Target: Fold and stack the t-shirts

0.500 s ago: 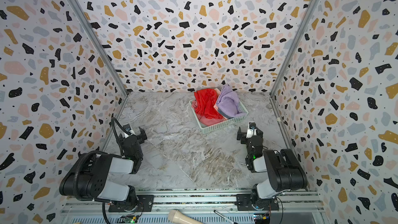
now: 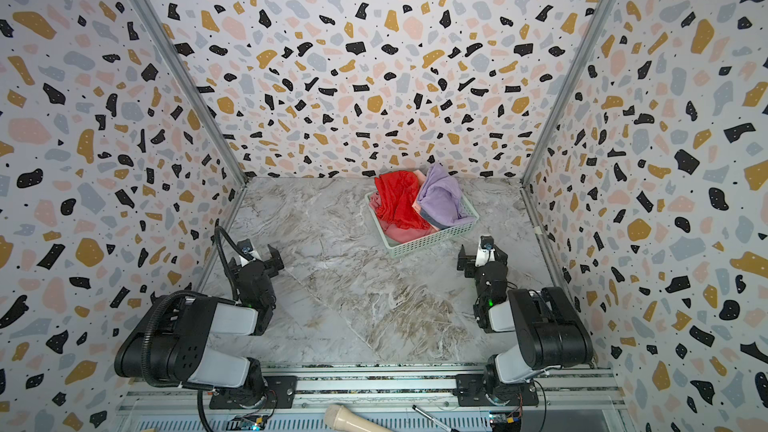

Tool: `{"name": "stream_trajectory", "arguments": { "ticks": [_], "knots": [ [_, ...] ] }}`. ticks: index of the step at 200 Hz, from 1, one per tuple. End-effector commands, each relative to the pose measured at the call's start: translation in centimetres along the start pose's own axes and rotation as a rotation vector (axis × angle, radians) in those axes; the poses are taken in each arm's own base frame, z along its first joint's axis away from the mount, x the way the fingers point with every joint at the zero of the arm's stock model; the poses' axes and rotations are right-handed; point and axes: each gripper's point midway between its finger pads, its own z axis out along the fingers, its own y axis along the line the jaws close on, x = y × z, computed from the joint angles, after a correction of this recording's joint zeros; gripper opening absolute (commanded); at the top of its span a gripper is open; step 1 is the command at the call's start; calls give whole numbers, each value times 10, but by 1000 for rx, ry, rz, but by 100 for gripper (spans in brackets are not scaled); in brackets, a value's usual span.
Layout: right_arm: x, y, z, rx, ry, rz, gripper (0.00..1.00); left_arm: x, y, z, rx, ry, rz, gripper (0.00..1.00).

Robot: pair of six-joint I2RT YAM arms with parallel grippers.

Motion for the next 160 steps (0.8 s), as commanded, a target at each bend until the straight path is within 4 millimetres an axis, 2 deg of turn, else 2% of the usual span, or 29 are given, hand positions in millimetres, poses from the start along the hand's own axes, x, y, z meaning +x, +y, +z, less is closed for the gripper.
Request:
{"name": "stream_trajectory", "arguments": {
  "ticks": [1,133,146,160],
  "knots": [
    [-11,-1,0,0,-33,-5,99,-18,0,-2,0,-62,-32,99],
    [-12,-1,0,2,-35,-2,99,-18,0,-1,0,-60,-31,100],
    [-12,2,-2,-9,-43,-12,99,-21,1,-3,2,-75,-43,100],
    [-25,14,-9,-31,-78,-70,99,-35,-5,-5,37,-89,-24,99]
  ]
}}
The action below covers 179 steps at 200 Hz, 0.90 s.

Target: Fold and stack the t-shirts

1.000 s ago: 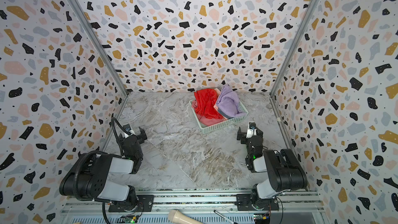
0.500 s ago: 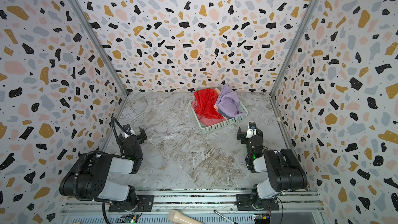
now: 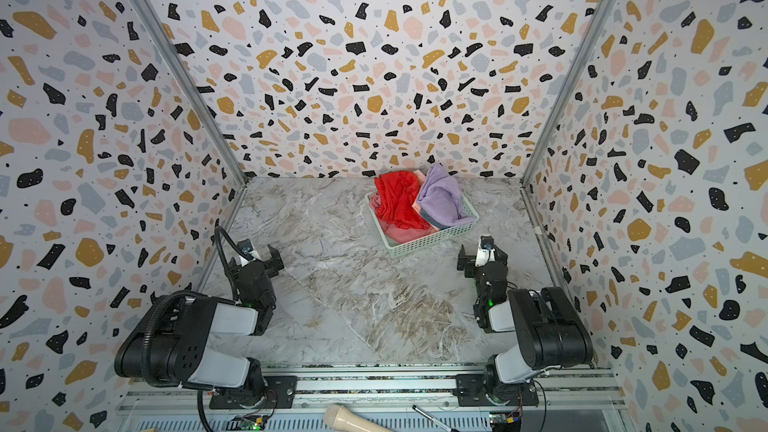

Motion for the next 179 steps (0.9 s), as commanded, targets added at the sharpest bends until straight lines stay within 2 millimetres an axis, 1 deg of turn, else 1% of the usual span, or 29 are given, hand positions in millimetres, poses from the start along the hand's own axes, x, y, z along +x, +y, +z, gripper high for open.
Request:
{"name": "stream_trajectory", "arguments": {
  "ticks": [1,3,6,7,8,16,18,20,27,28,29,36,42,48,56,67,82,99,106,119,131,143,156,173,179],
  "knots": [
    [-25,13,-8,-25,-77,-65,99,-34,-5,-5,36,-80,-18,99],
    [-27,15,-9,-23,-76,-73,99,-38,-6,-4,39,-79,-20,100],
    [-29,16,-11,-14,-75,-88,99,-39,-7,-4,38,-56,-15,99],
    [-31,18,-10,-19,-76,-92,99,-43,-8,-3,38,-57,-22,99],
    [-33,19,-11,-18,-78,-96,99,-41,-8,-3,35,-39,-22,99],
    [-45,27,-14,-23,-78,-131,99,-51,-6,-1,11,41,-81,100],
    [-47,29,-15,-25,-76,-138,99,-56,-5,0,0,53,-104,100],
    [-54,32,-16,-32,-87,-138,99,-57,-5,-1,-6,72,-116,99],
    [-68,40,-19,-56,-90,-119,99,-69,-10,-3,23,110,-156,100],
    [-67,41,-20,-62,-84,-113,99,-69,-12,-3,33,121,-160,100],
    [-73,42,-20,-64,-91,-104,99,-72,-14,-4,42,123,-167,99],
    [-88,49,-24,-96,-85,-43,99,-80,-22,-10,100,150,-224,99],
    [-100,55,-29,-125,-71,22,99,-89,-33,-17,174,155,-286,100],
    [-113,63,-35,-162,-56,89,99,-92,-43,-27,252,176,-343,100],
    [-119,76,-44,-224,-3,159,99,-102,-58,-44,375,171,-421,100],
    [-126,96,-60,-328,59,238,99,-112,-71,-66,493,185,-512,99],
    [-118,126,-87,-475,161,315,99,-124,-85,-97,629,214,-581,99],
    [-96,155,-120,-602,287,396,99,-129,-98,-132,765,261,-650,100],
    [-87,165,-133,-642,342,451,99,-125,-103,-145,808,289,-690,100],
    [-69,184,-160,-725,429,553,99,-117,-118,-171,926,357,-780,100],
    [-52,199,-182,-769,488,618,99,-103,-129,-190,986,426,-812,99],
    [-38,207,-197,-774,524,650,99,-89,-137,-207,1006,480,-823,100],
    [-30,214,-209,-773,543,667,99,-84,-142,-224,1029,500,-847,100],
    [-31,224,-220,-811,533,664,99,-83,-152,-244,1090,508,-864,99],
    [-36,229,-222,-852,514,671,99,-81,-158,-250,1118,510,-853,100]
  ]
}}
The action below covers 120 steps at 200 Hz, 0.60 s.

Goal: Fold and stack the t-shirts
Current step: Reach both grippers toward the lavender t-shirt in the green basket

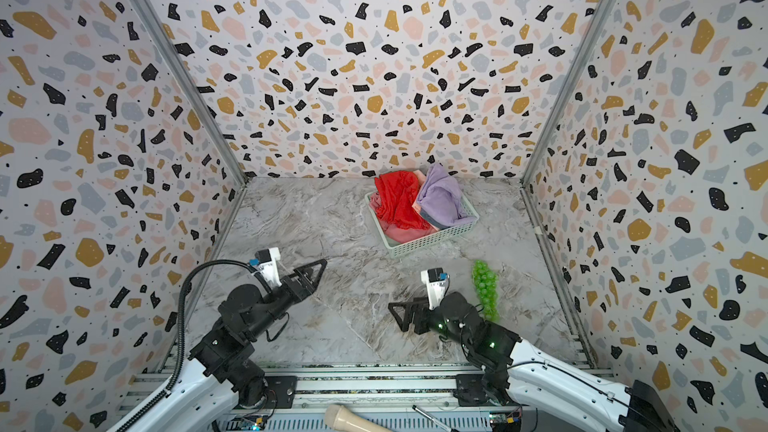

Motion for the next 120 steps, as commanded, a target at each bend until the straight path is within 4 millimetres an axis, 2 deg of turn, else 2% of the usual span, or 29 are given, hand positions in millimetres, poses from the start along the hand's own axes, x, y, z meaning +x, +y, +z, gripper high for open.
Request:
{"name": "stream_trajectory", "arguments": {
  "ticks": [1,15,34,41,49,59,69,85,94,105,106,109,110,120],
  "knots": [
    [-14,19,-2,-65,-81,99,99,10,-21,1,81,-12,-73,100],
    [-20,38,-1,-164,-96,64,99,30,-31,11,144,54,-73,99],
    [-34,32,-1,-105,-114,33,99,38,-50,26,221,105,-66,100],
    [-45,34,-2,-113,-139,-4,99,37,-58,31,219,118,-38,100],
    [-61,27,-5,-71,-185,-16,99,34,-61,38,186,128,16,100],
    [-89,8,-11,41,-273,-42,99,29,-68,44,175,121,85,100],
    [-119,-9,-19,145,-358,-107,99,16,-75,50,156,71,157,100],
    [-170,-33,-31,300,-470,-198,99,-14,-69,60,-10,-23,286,100],
    [-198,-45,-36,363,-508,-242,99,-22,-66,65,-77,-28,377,100],
    [-228,-60,-34,411,-522,-275,100,-29,-69,71,-123,-27,468,100],
    [-227,-66,-30,424,-504,-275,100,-30,-69,72,-127,-26,476,100],
    [-239,-64,-33,423,-523,-285,99,-30,-69,74,-139,-20,503,100],
    [-237,-71,-28,437,-503,-284,99,-31,-70,75,-142,-20,512,100],
    [-260,-82,-20,455,-493,-308,97,-33,-70,82,-182,6,577,100]
  ]
}}
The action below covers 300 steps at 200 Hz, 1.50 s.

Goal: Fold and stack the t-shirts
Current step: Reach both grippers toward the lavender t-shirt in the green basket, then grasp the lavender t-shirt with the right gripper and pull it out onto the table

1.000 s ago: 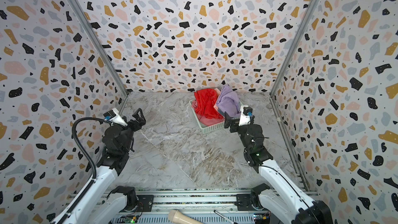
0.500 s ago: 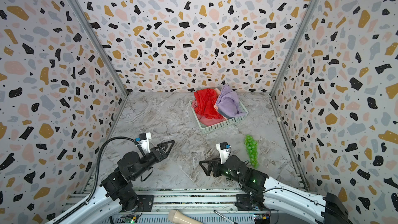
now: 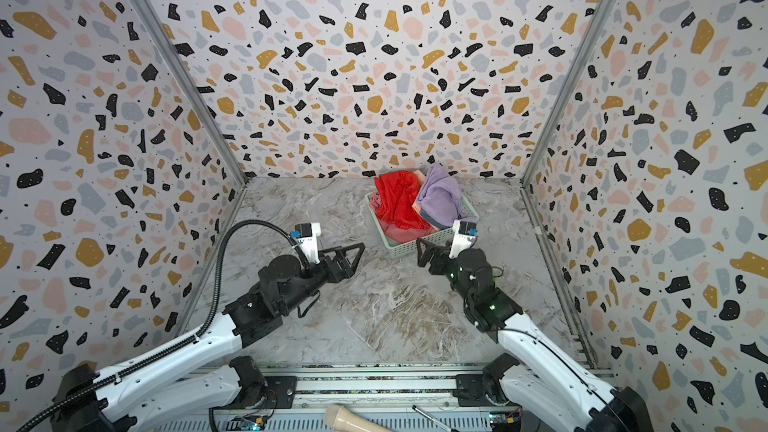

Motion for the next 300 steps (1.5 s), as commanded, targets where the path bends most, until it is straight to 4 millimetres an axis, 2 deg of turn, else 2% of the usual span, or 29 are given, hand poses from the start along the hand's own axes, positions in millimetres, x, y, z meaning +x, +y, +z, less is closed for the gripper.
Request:
{"name": "stream_trajectory", "arguments": {
  "ticks": [1,16,38,55,75,88,97,113,120,132,147,162,188,216,238,263,283,300],
  "knots": [
    [-41,-17,40,41,-36,-182,96,-8,18,11,-168,31,279,100],
    [-57,-21,72,24,-34,-224,92,-5,21,20,-197,59,335,100],
    [-61,-18,115,-38,-10,-285,87,2,26,29,-209,86,365,100],
    [-54,-19,141,-56,30,-299,86,3,30,32,-221,89,373,100],
    [-41,-21,162,-82,75,-279,85,3,37,33,-257,83,381,100],
    [-31,-21,176,-103,112,-253,81,1,40,33,-272,81,386,100],
    [-22,-25,186,-96,145,-238,68,0,42,33,-280,79,385,100],
    [-14,-33,197,-64,183,-211,28,-4,44,31,-296,74,376,100],
    [-16,-35,197,-51,177,-199,14,-5,45,30,-299,69,368,100],
    [-26,-33,191,-43,143,-195,0,-7,46,27,-300,59,349,100],
    [-49,-22,178,-59,80,-207,0,-7,47,23,-299,51,330,100],
    [-80,-2,158,-93,21,-232,0,-9,48,19,-307,48,318,100],
    [-134,42,104,-167,-76,-274,0,-12,48,5,-312,46,291,100],
    [-159,89,42,-245,-127,-341,0,-15,53,-22,-305,17,249,100],
    [-155,133,4,-364,-125,-360,0,-18,58,-42,-320,1,233,100],
    [-132,207,-28,-616,-114,-386,0,-31,63,-61,-362,-45,239,100],
    [-108,251,-33,-762,-71,-380,0,-47,62,-74,-383,-101,224,100],
    [-97,266,-22,-783,-64,-379,0,-57,57,-82,-364,-145,205,100]
  ]
}}
